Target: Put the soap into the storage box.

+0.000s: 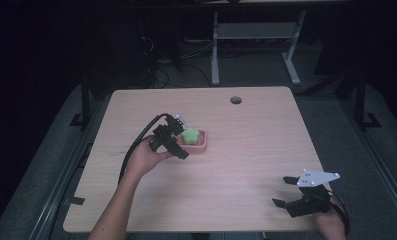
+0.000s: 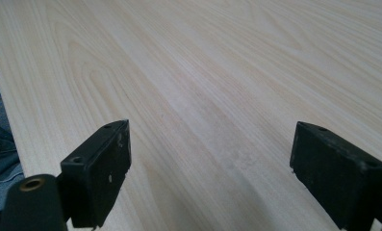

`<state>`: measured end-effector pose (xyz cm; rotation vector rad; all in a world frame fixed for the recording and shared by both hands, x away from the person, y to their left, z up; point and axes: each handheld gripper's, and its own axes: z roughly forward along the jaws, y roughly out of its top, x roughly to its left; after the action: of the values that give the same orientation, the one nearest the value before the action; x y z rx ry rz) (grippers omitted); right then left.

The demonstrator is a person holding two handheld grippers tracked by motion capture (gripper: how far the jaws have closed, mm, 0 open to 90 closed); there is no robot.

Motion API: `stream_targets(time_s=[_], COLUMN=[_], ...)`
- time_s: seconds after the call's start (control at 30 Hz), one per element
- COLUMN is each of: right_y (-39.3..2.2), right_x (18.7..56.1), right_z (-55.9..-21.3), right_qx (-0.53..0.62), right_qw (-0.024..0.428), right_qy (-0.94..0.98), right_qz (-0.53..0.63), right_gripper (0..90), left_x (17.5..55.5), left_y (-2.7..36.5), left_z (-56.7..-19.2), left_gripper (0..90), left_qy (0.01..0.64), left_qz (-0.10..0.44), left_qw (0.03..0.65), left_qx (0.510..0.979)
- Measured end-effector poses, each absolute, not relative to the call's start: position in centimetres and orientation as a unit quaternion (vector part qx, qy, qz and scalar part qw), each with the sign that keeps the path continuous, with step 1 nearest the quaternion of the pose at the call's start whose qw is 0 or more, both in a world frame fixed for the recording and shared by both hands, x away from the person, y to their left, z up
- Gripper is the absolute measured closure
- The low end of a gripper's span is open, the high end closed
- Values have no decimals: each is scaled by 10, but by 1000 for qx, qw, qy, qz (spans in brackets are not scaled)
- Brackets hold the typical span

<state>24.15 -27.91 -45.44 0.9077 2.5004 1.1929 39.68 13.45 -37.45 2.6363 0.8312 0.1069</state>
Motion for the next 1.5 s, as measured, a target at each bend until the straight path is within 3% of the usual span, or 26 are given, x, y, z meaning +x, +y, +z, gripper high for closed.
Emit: stream_targets(time_s=[1.5], right_y=[-279], right_x=[243], right_z=[-458], right_qx=[316], right_qw=[114], right_qy=[856], right_qz=[394], right_gripper=[138], left_x=[339], left_y=[174], left_z=[-393], left_gripper=[240], left_qy=[283], left_qz=[39], left_qw=[222], left_qx=[932])
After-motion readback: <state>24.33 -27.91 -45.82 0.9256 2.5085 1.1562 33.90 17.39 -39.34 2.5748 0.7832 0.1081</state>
